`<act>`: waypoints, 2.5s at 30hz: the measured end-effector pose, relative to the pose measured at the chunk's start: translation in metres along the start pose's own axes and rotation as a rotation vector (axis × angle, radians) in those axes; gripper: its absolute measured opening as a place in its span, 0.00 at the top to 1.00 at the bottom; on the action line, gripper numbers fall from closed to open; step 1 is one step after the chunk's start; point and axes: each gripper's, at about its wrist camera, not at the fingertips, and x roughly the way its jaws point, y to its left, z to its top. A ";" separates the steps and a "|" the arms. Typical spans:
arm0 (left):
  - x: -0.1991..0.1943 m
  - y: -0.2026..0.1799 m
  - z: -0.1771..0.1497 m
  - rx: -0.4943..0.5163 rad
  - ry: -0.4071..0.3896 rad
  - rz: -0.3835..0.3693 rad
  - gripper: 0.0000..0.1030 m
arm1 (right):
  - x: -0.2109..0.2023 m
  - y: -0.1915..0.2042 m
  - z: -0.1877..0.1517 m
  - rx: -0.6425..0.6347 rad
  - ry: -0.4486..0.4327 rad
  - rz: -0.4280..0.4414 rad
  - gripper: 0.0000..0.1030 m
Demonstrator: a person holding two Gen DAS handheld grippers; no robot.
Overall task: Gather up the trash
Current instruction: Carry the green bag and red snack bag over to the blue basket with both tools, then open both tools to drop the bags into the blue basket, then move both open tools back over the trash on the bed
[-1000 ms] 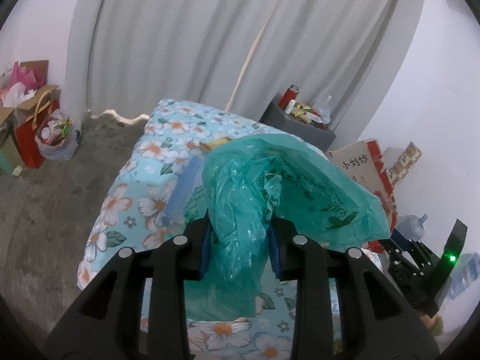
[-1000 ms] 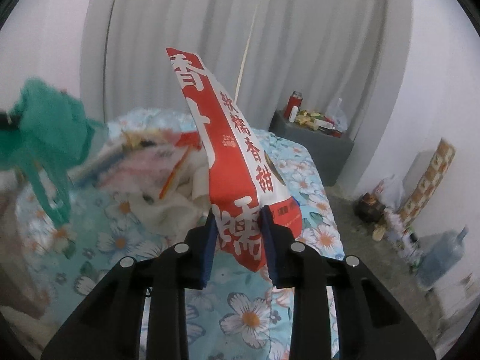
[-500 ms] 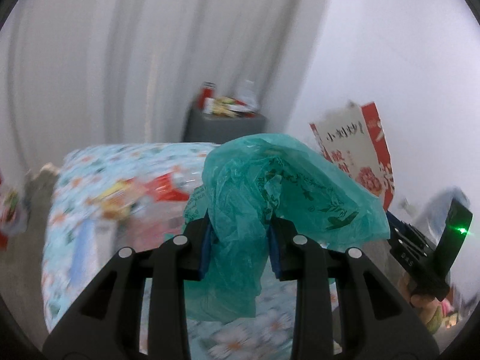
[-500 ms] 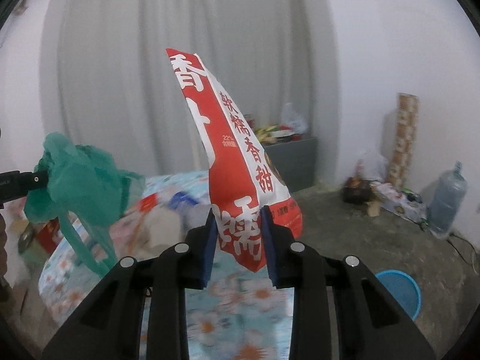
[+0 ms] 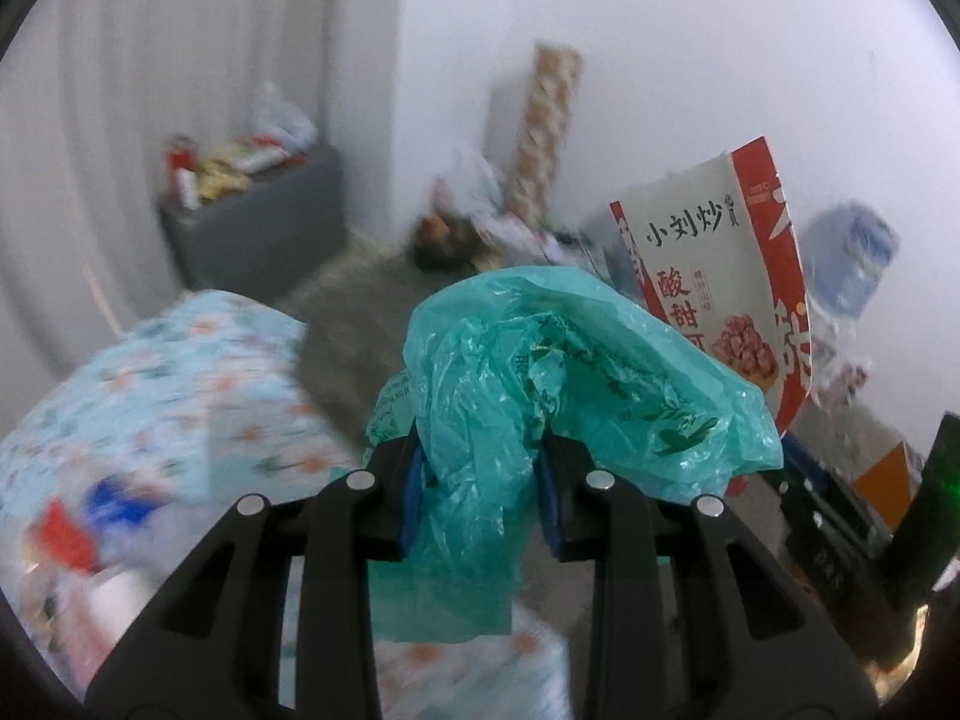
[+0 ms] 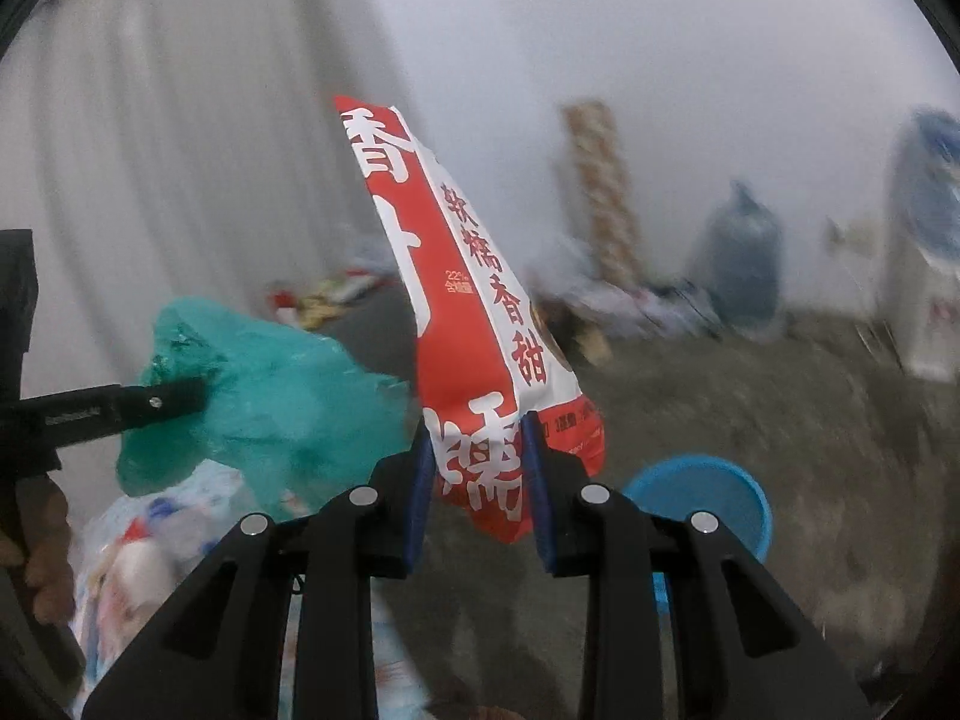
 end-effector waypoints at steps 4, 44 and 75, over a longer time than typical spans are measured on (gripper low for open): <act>0.108 -0.039 0.016 0.002 0.151 -0.063 0.71 | 0.038 -0.059 -0.008 0.133 0.070 -0.103 0.73; 0.110 -0.117 0.027 0.069 0.048 -0.386 0.18 | 0.145 -0.172 -0.039 0.391 0.114 -0.238 0.31; -0.237 0.199 -0.226 -0.534 -0.380 0.162 0.13 | 0.086 0.186 0.011 -0.366 0.231 0.483 0.06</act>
